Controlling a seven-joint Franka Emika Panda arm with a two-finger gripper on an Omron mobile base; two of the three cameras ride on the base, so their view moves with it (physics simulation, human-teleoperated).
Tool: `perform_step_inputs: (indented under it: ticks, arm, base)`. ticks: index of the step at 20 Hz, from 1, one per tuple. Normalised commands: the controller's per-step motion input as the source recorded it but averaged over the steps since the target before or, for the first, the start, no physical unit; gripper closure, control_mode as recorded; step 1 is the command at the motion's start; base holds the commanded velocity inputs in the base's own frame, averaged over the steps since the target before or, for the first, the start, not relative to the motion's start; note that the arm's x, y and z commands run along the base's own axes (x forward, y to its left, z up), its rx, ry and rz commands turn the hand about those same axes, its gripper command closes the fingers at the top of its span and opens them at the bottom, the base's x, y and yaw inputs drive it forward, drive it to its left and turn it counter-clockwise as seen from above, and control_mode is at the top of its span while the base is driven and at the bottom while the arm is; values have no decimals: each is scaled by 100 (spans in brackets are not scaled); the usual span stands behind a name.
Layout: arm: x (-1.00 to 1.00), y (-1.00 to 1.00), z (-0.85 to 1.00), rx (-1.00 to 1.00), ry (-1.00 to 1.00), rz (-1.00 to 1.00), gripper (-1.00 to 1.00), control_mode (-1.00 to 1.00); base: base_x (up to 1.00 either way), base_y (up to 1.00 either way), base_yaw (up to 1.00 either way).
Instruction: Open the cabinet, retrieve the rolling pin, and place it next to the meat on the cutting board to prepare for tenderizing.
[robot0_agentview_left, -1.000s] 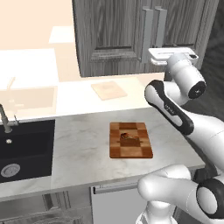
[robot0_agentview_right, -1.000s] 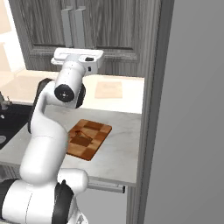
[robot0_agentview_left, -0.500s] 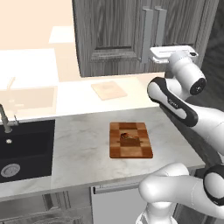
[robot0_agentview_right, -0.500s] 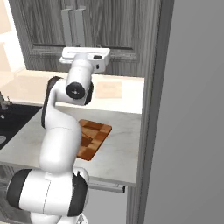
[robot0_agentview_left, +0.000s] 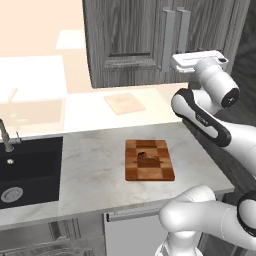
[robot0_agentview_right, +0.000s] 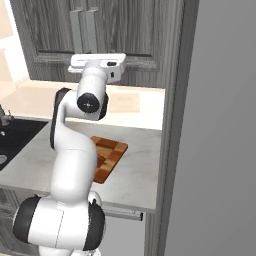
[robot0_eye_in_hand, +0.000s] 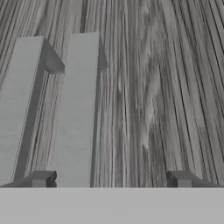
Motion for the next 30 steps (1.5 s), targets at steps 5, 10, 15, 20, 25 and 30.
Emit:
perform_step_inputs:
  ticks: [5, 10, 15, 20, 25, 30]
  arm:
    - [-5, 6, 0, 0, -5, 1, -100, -100]
    - [28, 20, 0, 0, 1, 0, -100, -100]
    - [51, 12, 0, 0, 5, 0, -100, -100]
    - [56, 16, 0, 0, 5, 0, -100, -100]
    - [58, 23, 0, 0, 7, -1, 100, -100]
    - [20, 13, 0, 0, 6, 0, 100, -100]
  base:
    - [0, 0, 0]
    - [0, 0, 0]
    - [0, 0, 0]
    - [0, 0, 0]
    - [0, 0, 0]
    - [0, 0, 0]
